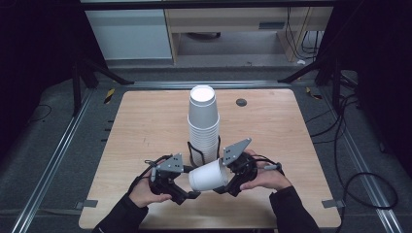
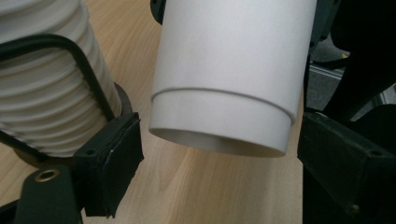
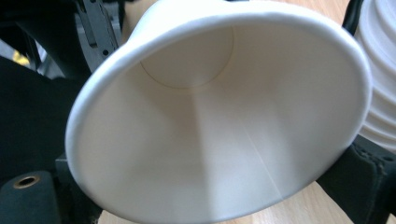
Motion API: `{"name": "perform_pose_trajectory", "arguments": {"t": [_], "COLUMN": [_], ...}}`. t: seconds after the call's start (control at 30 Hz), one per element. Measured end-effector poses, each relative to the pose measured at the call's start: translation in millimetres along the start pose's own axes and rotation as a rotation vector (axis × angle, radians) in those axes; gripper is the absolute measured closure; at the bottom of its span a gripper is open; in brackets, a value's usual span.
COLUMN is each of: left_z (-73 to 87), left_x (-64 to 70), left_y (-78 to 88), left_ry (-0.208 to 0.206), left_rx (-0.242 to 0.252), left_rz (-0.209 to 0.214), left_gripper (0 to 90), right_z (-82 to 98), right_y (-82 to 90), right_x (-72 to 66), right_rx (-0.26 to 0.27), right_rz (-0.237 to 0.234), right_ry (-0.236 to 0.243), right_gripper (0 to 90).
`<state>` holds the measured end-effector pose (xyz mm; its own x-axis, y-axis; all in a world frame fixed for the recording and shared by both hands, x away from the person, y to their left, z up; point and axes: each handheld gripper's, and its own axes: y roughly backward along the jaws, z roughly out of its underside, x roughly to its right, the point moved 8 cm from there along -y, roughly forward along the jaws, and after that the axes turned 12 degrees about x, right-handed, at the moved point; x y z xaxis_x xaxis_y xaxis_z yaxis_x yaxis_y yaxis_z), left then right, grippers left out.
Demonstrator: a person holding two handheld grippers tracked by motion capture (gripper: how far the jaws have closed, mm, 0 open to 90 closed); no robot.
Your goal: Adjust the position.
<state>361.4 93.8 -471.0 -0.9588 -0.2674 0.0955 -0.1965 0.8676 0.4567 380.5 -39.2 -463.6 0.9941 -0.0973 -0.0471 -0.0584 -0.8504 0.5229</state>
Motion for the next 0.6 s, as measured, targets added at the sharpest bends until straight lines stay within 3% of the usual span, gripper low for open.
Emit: {"name": "perform_pose_trajectory", "arguments": {"t": [0.33, 0.6], "left_z": [4.7, 7.2], "left_x": [-2.1, -2.7], "left_y": [-4.1, -4.2], "left_ry": [-0.019, -0.031], "left_rx": [-0.039, -0.061], "left_rz": [-0.027, -0.036], "left_gripper": [12.5, 16.9], "right_z": [-14.2, -20.9], "right_y": [-20.4, -32.4], "right_x": [1.1, -1.9], "right_rx": [-0.176, -0.198], "right_rz": [-0.03, -0.056], "right_ry": [0.081, 0.097], "right_gripper": [9.2, 9.1]}}
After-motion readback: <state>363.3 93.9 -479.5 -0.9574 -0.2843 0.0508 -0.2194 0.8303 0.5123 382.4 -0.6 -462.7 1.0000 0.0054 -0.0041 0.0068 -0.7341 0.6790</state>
